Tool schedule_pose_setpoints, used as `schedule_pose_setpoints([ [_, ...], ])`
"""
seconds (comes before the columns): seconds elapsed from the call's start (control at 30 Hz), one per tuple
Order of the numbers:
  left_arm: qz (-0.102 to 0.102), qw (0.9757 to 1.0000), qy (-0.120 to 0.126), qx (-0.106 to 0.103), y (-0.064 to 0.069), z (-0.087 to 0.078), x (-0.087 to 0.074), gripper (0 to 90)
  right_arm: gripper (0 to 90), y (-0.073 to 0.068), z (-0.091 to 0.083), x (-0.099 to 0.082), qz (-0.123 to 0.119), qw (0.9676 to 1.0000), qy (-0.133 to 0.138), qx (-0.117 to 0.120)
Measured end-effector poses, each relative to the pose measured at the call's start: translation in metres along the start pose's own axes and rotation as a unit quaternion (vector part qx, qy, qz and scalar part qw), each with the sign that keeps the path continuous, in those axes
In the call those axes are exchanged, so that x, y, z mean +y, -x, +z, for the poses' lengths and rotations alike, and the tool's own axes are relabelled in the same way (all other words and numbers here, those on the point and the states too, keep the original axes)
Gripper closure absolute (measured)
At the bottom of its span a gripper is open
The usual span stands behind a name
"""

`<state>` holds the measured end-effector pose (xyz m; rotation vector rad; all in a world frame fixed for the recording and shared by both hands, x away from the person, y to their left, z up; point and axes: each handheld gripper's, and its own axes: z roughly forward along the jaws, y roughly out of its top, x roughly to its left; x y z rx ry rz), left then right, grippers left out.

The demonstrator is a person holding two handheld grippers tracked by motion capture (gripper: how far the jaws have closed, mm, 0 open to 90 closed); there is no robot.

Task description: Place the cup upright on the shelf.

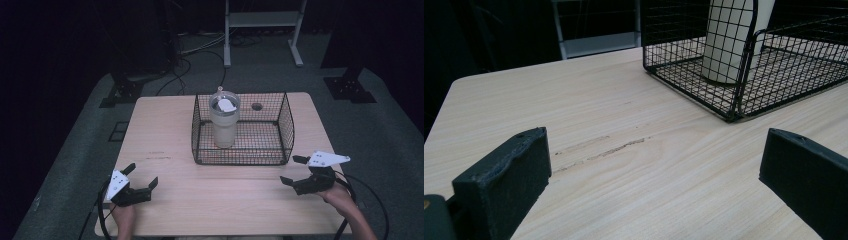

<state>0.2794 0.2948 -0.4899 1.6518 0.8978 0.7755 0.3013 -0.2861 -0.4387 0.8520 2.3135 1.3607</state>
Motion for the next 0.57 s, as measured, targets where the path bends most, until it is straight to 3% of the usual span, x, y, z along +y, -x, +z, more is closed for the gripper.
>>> schedule_pose_setpoints([
  [0.57,-0.002,1.0000,-0.002,0.003,0.000,0.001,0.000,0.0,9.1,-0.005,0.000,-0.025,0.016,0.9999,-0.005,-0.005],
])
